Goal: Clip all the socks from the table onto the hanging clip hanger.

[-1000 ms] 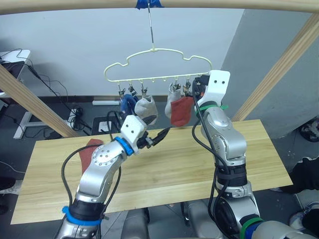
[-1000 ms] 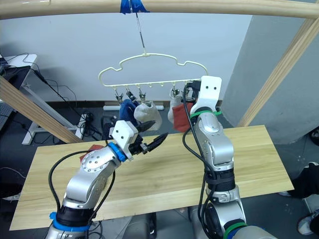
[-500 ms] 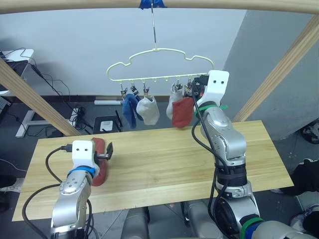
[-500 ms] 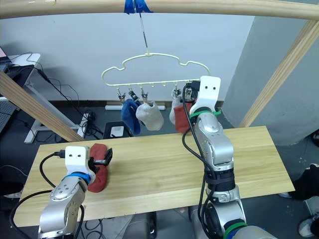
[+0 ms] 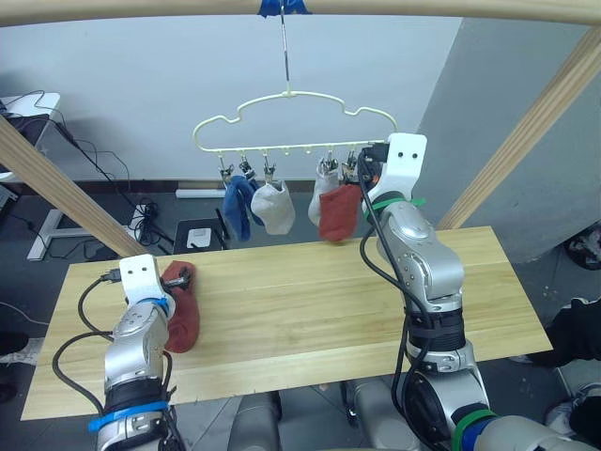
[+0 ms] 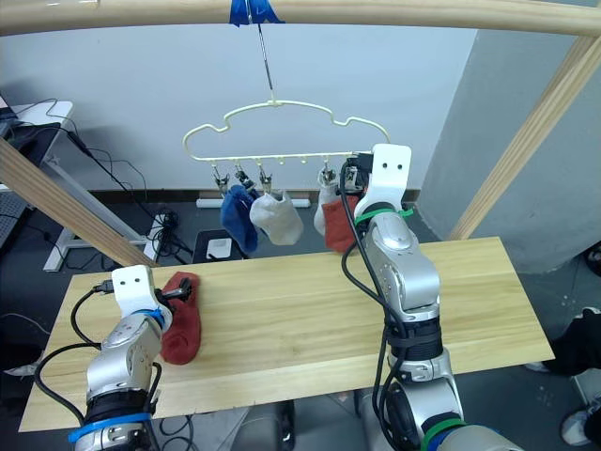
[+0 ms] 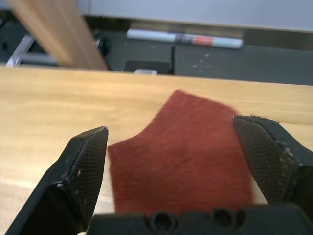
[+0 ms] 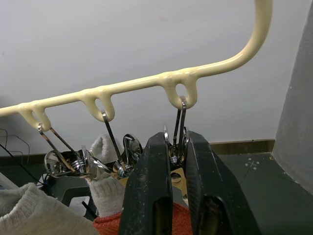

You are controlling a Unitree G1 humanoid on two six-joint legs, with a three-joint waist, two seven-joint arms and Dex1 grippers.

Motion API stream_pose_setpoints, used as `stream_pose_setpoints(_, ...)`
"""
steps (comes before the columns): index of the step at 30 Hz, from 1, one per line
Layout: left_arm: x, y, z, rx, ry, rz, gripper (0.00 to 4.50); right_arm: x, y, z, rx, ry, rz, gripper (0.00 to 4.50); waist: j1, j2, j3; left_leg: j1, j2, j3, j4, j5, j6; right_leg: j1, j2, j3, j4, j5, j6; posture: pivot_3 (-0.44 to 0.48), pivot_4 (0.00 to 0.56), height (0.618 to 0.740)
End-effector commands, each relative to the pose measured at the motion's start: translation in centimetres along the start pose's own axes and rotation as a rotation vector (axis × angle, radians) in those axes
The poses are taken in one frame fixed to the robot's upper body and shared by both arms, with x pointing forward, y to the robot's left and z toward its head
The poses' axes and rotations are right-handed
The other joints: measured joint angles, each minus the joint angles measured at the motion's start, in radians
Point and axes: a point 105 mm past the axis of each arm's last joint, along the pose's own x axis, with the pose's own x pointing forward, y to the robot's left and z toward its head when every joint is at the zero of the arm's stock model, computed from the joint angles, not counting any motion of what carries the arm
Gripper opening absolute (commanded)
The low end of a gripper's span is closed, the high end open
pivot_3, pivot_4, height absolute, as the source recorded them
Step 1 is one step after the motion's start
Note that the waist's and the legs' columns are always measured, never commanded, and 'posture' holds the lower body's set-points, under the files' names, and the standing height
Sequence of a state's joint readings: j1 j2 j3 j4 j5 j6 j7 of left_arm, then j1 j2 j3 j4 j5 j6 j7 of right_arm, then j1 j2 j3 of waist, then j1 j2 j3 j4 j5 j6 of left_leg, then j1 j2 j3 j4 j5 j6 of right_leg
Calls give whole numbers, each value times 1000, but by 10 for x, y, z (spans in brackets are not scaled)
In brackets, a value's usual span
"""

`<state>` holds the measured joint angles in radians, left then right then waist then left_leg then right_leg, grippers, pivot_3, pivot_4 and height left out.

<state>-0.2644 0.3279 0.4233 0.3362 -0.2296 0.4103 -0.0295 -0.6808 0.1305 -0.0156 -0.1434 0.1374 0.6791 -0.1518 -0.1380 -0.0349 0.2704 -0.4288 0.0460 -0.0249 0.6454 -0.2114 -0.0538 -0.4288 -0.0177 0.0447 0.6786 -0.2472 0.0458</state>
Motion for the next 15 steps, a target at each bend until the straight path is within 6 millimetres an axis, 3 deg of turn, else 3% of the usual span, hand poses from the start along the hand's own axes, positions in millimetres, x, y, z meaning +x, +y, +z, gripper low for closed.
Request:
stream_pose_setpoints(1, 6, 4, 2, -30, 7, 13, 4500, -2, 10, 15, 8, -51, 37, 38, 0, 0, 0, 0, 0, 0, 0, 0, 0, 0, 0, 0, 0, 0, 0, -169, 238, 740)
stream_pose_setpoints(7, 12, -5, -11, -24, 87, -35, 4500, -2, 10, 15, 6, -49, 38, 38, 0, 0, 0, 0, 0, 0, 0, 0, 0, 0, 0, 0, 0, 0, 0, -171, 240, 740)
stream_pose_setpoints(11, 12, -4, -15, 3, 101, -34, 3631, -3, 11, 15, 8, -47, 39, 38, 0, 0, 0, 0, 0, 0, 0, 0, 0, 0, 0, 0, 0, 0, 0, -178, 240, 740)
stream_pose_setpoints(15, 10, -4, -18, 66, 99, -52, 2466, -4, 13, 14, 14, -46, 44, 38, -1, 0, 0, 0, 0, 0, 0, 0, 0, 0, 0, 0, 0, 0, 0, -176, 237, 740)
